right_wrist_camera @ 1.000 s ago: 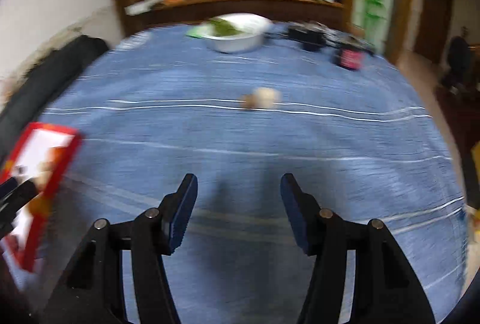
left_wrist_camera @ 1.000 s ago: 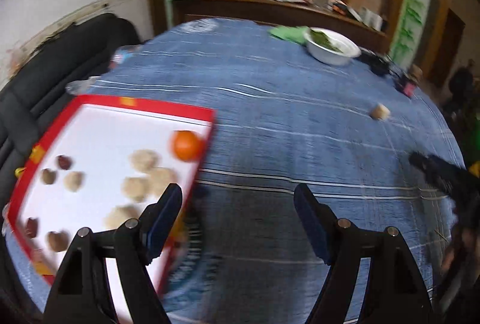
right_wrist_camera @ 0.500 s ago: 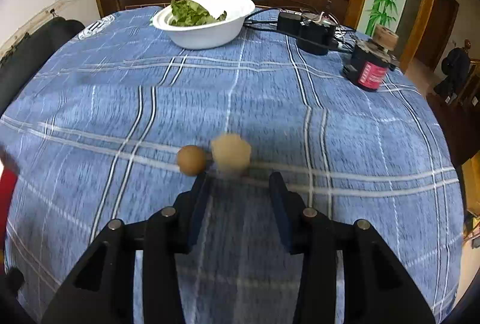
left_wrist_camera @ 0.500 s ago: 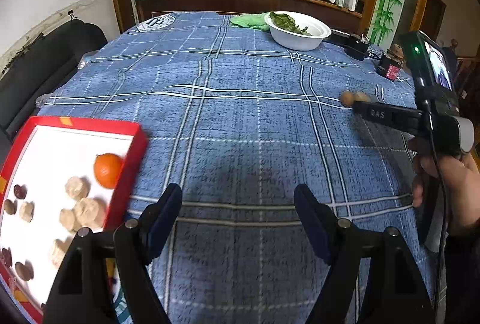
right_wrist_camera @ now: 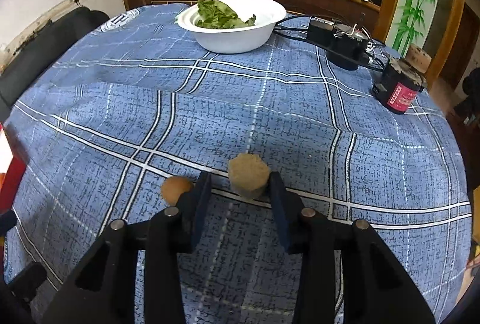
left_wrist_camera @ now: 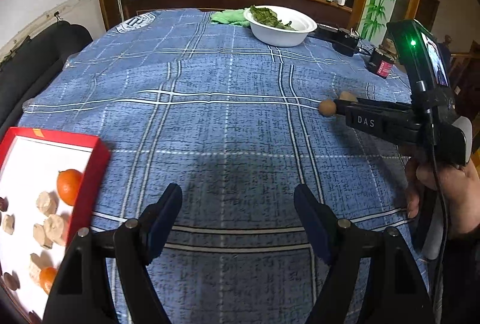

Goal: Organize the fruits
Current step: 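Grasp a white chunk with the right tool while the left tool reaches toward a brown fruit, then close the left tool on the small brown round fruit on the cloth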

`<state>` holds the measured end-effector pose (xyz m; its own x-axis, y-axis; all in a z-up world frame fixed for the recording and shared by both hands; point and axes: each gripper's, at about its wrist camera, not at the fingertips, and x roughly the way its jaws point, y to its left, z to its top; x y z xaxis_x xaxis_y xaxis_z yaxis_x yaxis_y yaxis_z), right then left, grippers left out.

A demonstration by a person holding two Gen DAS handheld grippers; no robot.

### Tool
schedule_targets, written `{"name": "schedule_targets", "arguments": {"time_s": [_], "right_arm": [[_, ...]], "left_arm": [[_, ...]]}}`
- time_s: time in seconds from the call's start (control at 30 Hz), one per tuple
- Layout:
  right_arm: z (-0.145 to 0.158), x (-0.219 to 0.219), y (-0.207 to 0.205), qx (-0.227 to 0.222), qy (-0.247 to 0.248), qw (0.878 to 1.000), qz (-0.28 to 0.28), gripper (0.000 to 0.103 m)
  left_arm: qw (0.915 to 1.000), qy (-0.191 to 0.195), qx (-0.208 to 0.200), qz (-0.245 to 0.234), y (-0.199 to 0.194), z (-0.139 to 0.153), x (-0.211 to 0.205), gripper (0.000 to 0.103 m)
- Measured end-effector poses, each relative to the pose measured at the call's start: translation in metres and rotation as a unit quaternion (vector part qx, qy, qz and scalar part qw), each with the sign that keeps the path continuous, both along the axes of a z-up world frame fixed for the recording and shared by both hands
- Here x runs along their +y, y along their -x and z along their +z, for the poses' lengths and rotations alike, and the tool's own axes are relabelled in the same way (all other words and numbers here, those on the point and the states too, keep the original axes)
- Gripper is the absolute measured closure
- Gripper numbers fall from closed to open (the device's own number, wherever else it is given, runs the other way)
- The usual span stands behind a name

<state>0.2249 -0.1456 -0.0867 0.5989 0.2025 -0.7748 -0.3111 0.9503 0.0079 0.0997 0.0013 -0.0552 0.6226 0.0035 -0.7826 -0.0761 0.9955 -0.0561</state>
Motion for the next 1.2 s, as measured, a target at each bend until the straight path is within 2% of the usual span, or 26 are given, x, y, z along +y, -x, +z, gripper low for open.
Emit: {"name": "schedule_targets", "arguments": {"time_s": [0.1, 0.27, 0.4, 0.57, 0.73, 0.83, 0.87, 0.9, 1.0, 1.2], "right_arm": [[0.0, -0.002, 0.0, -0.003, 0.0, 1.0, -0.004, 0.075], [0.001, -0.008, -0.001, 0.001, -0.019, 1.0, -0.008, 0.075], [0.005, -0.019, 0.003, -0.004, -0.031, 0.999, -0.025, 0.075], [0.011, -0.044, 0.026, -0.009, -0.051, 0.997, -0.05, 0.075], [0.022, -0.079, 0.046, -0.031, -0.086, 0.992, -0.091, 0.075], [0.027, -0.095, 0.047, -0.037, -0.113, 0.987, -0.111, 0.075], [0.028, -0.097, 0.047, -0.038, -0.119, 0.986, -0.112, 0.075], [0.027, -0.096, 0.046, -0.036, -0.123, 0.986, -0.11, 0.075], [0.025, -0.092, 0.046, -0.032, -0.121, 0.987, -0.099, 0.075], [0.025, -0.087, 0.046, -0.03, -0.116, 0.988, -0.094, 0.075]], "left_arm": [[1.0, 0.004, 0.001, -0.006, -0.004, -0.001, -0.002, 0.026], [0.9999, 0.005, 0.001, -0.015, -0.018, -0.003, -0.01, 0.027], [0.9993, 0.023, 0.003, -0.031, -0.038, -0.005, -0.025, 0.029], [0.9976, 0.018, -0.006, -0.066, -0.07, -0.007, -0.063, 0.035], [0.9969, 0.018, -0.011, -0.076, -0.095, -0.011, -0.086, 0.037], [0.9969, 0.012, -0.004, -0.078, -0.107, -0.017, -0.094, 0.051], [0.9971, 0.009, -0.004, -0.075, -0.11, -0.018, -0.095, 0.059], [0.9969, 0.016, -0.003, -0.076, -0.112, -0.018, -0.095, 0.083], [0.9964, 0.033, -0.003, -0.078, -0.111, -0.017, -0.087, 0.083], [0.9972, 0.023, 0.003, -0.071, -0.085, -0.016, -0.075, 0.083]]}}
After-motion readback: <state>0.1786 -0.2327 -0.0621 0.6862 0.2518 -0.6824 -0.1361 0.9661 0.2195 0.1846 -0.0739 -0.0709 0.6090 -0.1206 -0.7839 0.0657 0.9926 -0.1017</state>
